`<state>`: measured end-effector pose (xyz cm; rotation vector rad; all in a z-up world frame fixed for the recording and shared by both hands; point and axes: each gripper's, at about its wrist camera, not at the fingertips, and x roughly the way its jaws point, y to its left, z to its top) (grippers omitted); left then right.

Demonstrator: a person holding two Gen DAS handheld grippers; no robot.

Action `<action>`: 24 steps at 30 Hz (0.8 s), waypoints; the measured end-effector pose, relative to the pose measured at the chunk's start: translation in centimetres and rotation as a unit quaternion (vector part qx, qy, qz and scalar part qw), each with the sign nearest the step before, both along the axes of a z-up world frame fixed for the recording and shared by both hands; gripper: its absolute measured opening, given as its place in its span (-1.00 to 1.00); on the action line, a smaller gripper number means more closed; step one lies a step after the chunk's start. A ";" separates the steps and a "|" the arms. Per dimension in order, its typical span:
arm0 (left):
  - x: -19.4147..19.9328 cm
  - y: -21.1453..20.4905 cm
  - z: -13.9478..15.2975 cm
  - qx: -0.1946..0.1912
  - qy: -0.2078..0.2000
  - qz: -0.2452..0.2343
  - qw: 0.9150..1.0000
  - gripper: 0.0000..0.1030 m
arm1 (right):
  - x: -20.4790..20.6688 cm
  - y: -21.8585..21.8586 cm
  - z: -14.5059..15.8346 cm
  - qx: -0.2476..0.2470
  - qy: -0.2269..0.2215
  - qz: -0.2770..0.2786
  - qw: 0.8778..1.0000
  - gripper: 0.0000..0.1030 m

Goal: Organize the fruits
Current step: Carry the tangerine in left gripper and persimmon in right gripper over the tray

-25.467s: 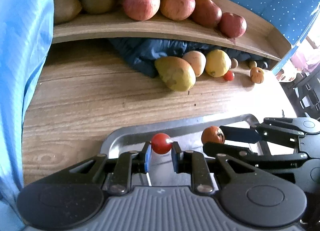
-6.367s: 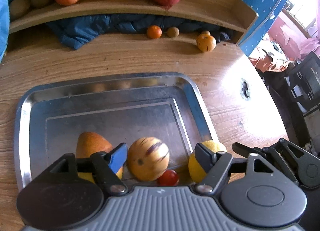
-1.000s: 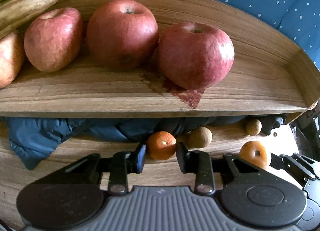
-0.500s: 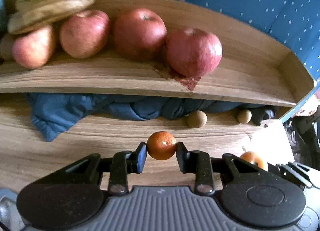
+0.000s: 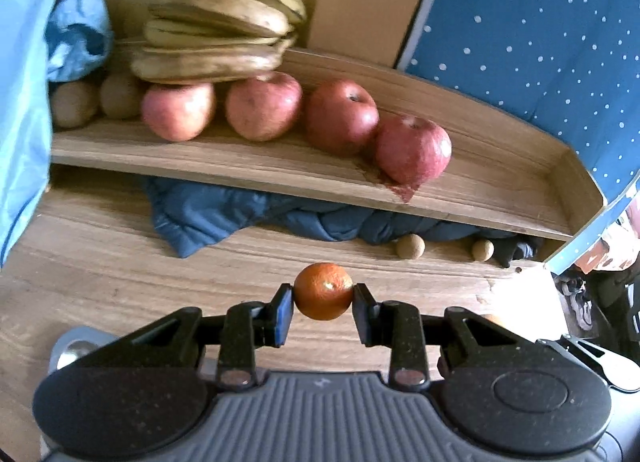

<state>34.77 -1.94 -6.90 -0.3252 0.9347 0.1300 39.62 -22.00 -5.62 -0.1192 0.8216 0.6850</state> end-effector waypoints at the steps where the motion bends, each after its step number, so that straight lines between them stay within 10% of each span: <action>1: -0.3 0.2 0.0 0.000 -0.001 0.001 1.000 -0.32 | -0.3 0.3 0.2 0.002 -0.002 0.003 1.000 -0.07; 24: -8.8 8.5 -0.7 -0.023 0.013 -0.012 1.000 -0.32 | -9.5 7.0 2.5 0.002 -0.011 0.009 1.000 -0.07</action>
